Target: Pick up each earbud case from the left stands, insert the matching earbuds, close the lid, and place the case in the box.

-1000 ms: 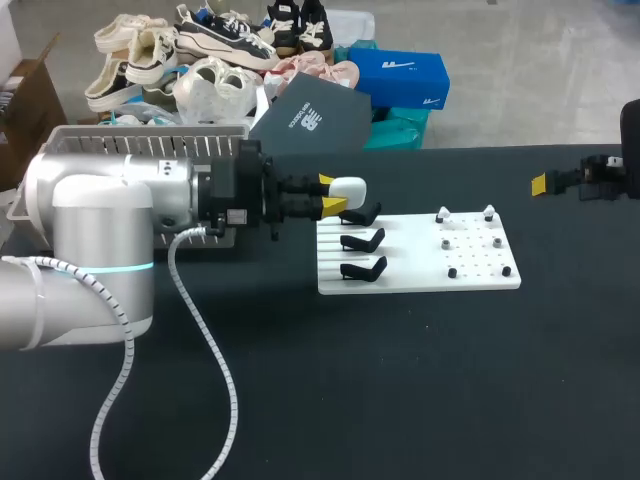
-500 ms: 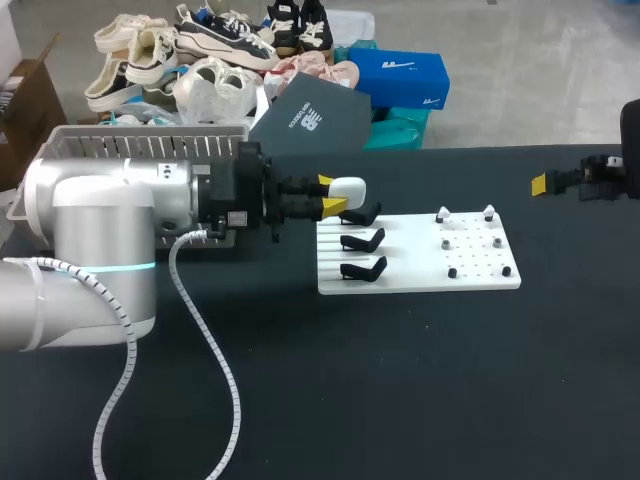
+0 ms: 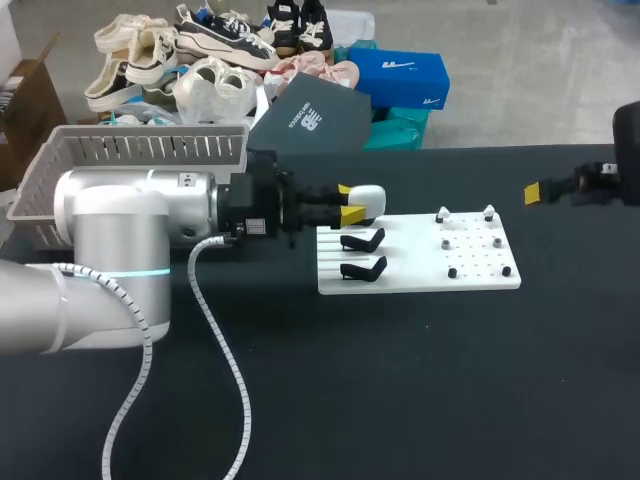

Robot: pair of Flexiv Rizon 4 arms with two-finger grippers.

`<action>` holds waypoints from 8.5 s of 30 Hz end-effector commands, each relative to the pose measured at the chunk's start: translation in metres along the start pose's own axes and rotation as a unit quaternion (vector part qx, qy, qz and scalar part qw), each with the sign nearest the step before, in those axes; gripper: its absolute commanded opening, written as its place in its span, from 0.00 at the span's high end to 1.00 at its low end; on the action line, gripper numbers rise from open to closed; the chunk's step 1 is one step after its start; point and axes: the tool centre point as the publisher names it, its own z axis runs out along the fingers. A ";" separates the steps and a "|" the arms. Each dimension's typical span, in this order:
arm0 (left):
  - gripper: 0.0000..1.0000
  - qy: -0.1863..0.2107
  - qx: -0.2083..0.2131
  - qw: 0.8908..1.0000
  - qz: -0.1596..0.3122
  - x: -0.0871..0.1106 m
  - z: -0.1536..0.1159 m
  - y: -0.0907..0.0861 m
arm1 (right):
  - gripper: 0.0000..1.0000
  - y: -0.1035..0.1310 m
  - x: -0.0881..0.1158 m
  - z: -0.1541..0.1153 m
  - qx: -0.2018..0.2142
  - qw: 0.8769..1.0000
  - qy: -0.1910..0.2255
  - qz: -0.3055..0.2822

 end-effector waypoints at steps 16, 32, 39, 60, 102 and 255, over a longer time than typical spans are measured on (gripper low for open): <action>1.00 -0.002 0.021 1.000 0.000 0.003 0.007 0.002 | 0.00 0.062 0.002 0.030 -0.016 0.999 0.016 -0.046; 1.00 -0.002 0.021 1.000 0.000 0.003 0.007 0.002 | 0.00 0.101 -0.003 0.066 -0.018 0.997 0.029 -0.071; 1.00 -0.002 0.021 1.000 0.000 0.003 0.007 0.002 | 0.00 0.118 -0.002 0.080 -0.027 0.995 0.041 -0.087; 1.00 -0.002 0.021 1.000 0.000 0.003 0.007 0.002 | 0.00 0.141 -0.009 0.108 -0.041 0.990 0.072 -0.110; 1.00 -0.002 0.021 1.000 0.000 0.003 0.007 0.002 | 0.00 0.138 -0.015 0.129 -0.030 0.990 0.088 -0.103; 1.00 -0.002 0.021 1.000 0.000 0.003 0.007 0.002 | 0.74 -0.075 -0.002 0.160 0.370 0.883 0.271 -0.104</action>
